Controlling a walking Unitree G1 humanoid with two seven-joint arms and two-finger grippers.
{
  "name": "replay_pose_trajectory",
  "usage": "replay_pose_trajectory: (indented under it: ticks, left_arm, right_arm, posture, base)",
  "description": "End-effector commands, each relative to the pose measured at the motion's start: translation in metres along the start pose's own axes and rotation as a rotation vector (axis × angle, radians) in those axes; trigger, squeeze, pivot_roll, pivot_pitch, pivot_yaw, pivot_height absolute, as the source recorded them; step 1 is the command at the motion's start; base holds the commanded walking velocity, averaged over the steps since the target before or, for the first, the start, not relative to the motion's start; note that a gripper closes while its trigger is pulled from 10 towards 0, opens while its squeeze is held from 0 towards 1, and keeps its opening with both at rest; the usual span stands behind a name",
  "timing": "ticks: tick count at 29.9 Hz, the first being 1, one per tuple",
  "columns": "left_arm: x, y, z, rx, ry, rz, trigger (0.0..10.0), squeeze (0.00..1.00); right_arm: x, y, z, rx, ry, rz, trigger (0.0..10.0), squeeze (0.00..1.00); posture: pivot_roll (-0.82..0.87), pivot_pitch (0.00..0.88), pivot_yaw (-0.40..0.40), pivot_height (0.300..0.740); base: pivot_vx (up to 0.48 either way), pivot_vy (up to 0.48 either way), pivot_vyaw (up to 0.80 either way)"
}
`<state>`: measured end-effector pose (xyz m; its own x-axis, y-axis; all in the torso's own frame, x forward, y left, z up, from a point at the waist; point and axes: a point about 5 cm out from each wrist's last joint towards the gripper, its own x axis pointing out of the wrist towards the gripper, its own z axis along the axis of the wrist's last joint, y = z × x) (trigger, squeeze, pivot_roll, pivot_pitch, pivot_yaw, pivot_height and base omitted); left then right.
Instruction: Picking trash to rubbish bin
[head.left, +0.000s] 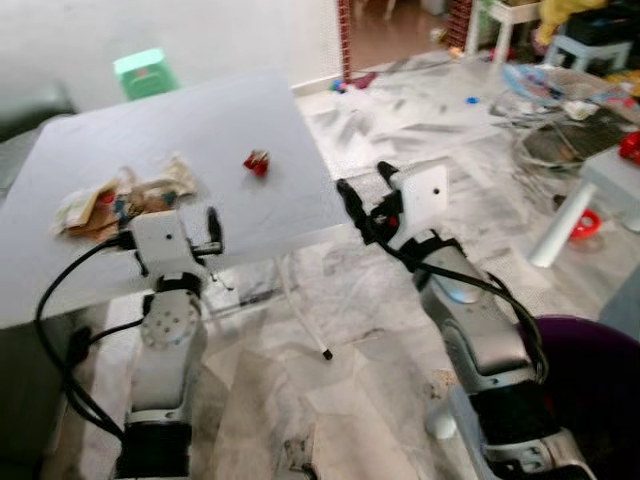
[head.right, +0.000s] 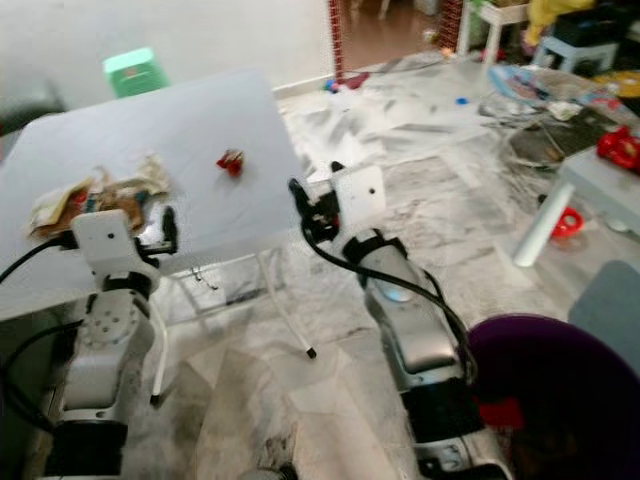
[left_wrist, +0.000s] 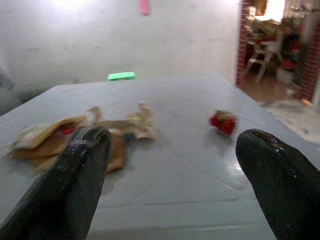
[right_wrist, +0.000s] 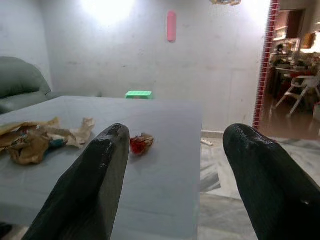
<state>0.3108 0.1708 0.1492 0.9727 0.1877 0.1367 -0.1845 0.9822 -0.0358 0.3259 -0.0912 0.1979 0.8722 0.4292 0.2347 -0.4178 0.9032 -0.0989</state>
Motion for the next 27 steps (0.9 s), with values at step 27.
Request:
replay_pose_trajectory:
  ticks: [27]
  left_arm:
    - [0.008,0.012,0.008,0.033,-0.008,0.038,10.0,0.0]
  right_arm:
    - [0.006,0.005,0.008,-0.012,-0.053,-0.04,10.0,0.0]
  posture:
    - [-0.02,0.029,0.083,0.74]
  base:
    - [0.0,0.351,0.0]
